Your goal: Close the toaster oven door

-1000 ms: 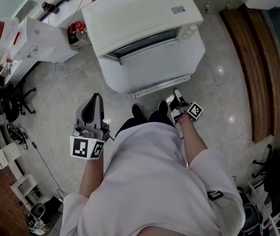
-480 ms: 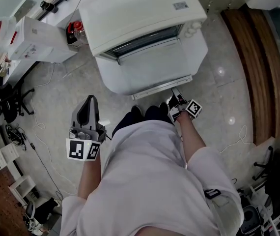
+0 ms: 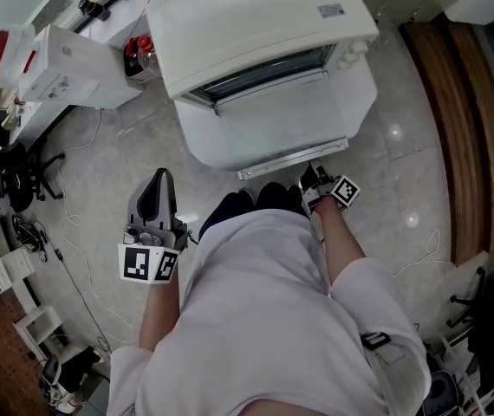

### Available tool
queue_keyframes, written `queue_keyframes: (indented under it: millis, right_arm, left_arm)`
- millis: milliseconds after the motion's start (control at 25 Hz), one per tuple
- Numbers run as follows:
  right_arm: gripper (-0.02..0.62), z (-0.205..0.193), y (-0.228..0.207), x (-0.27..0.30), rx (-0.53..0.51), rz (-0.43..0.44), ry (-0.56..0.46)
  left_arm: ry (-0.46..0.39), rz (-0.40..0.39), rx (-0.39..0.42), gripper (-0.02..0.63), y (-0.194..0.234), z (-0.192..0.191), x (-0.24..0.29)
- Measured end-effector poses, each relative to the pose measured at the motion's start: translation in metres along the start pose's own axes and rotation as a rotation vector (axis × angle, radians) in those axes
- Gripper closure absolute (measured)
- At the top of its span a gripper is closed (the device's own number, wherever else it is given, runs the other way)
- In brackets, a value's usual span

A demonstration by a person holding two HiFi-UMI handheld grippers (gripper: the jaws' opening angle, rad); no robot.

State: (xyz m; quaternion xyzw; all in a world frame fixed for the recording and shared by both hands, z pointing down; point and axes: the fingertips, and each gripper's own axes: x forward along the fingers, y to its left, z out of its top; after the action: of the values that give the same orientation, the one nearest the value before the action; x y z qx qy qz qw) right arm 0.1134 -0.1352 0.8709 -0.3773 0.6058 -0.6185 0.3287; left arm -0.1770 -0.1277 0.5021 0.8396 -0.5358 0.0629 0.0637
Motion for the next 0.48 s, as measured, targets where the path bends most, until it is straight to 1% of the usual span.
queue_keyframes:
  millis: [160, 200, 280, 320, 400, 480]
  right_arm:
    - [0.438, -0.005, 0.007, 0.006, 0.01, 0.049, 0.007]
    - [0.452, -0.006, 0.008, 0.007, 0.01, 0.05, 0.01]
    - [0.454, -0.007, 0.008, 0.01, 0.012, 0.043, 0.009]
    - [0.463, -0.006, 0.008, 0.011, 0.011, 0.046, 0.006]
    - [0.515, -0.004, 0.01, 0.012, 0.006, 0.063, 0.001]
    - [0.517, -0.005, 0.011, 0.012, 0.007, 0.073, -0.004]
  left_arm:
    - [-0.004, 0.003, 0.005, 0.586, 0.003, 0.001, -0.002]
    - [-0.005, 0.004, 0.006, 0.586, 0.004, 0.002, -0.002]
    - [-0.006, 0.009, 0.006, 0.586, 0.006, 0.002, -0.001]
    - [-0.006, 0.011, 0.005, 0.586, 0.006, 0.002, -0.001]
    - [-0.007, 0.014, 0.004, 0.586, 0.007, 0.001, -0.001]
    - [-0.006, 0.015, 0.003, 0.586, 0.007, 0.0, -0.001]
